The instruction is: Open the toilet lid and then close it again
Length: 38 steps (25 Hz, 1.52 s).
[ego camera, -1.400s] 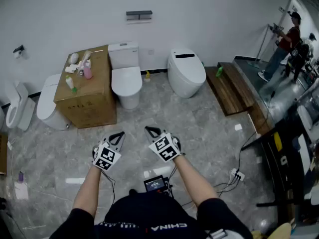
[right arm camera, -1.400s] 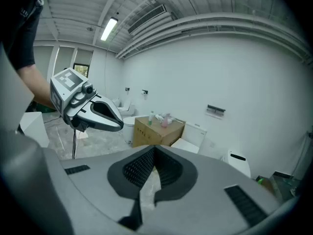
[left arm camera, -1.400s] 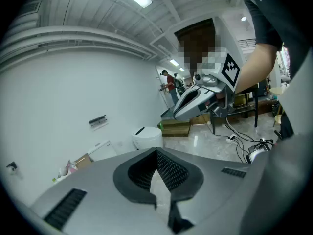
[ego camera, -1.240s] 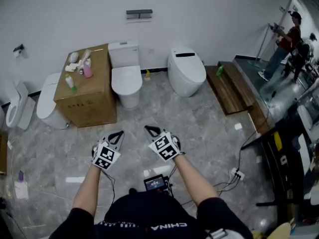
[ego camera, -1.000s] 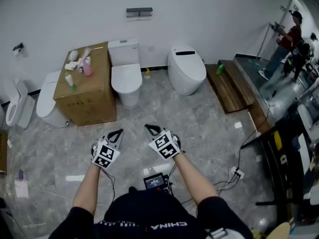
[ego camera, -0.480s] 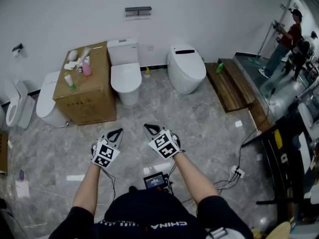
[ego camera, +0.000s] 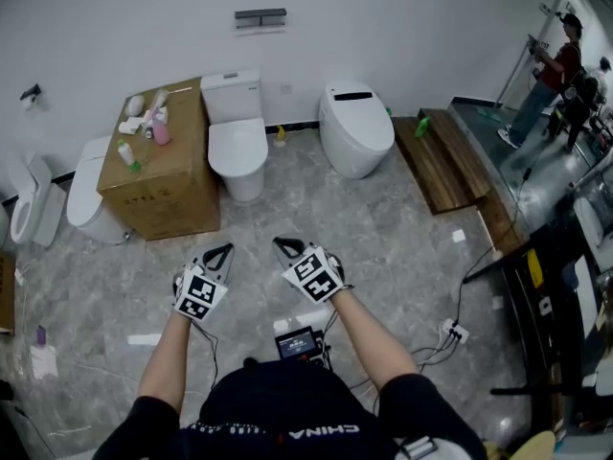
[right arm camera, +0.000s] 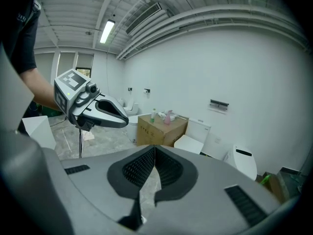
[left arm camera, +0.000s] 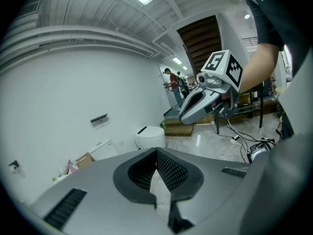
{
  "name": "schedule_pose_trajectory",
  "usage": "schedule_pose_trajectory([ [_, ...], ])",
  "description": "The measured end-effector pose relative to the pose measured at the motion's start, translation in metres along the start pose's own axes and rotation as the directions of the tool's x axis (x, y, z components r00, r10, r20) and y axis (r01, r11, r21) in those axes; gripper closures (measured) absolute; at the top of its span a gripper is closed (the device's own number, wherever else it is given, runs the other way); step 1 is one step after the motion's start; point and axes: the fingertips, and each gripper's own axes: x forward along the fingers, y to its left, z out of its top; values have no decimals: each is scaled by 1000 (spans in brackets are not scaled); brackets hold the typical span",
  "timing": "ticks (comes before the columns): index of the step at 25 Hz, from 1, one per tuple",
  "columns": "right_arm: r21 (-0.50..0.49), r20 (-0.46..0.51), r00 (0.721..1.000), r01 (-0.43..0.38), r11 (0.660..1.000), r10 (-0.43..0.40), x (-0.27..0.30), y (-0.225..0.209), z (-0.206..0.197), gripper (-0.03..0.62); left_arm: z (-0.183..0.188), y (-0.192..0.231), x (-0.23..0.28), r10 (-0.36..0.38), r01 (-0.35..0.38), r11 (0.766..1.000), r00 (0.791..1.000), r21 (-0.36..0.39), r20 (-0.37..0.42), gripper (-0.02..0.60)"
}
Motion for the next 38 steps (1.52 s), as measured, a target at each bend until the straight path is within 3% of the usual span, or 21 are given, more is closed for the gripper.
schedule_pose_trajectory([
  [7,39,24,998,-56,998,55,-2,-28,-11,580,21,-1,26,44,-44,998,999,-34,1,572],
  [16,87,26,991,-134,987,132,35,-53,-15,580,-1,28,62,43,-44,997,999,-58,-30,572],
  [21,119,-11,992,-122,985,124,87,-82,-10,580,-24,82,95,24,-25,998,999,-65,-23,572],
  [32,121,-45,998,-42,992,48,230,-137,73,580,-62,254,154,-37,38,997,999,-73,13,572],
  [38,114,-96,995,-20,993,31,272,-154,75,580,-72,289,182,-73,75,994,997,-81,22,572],
])
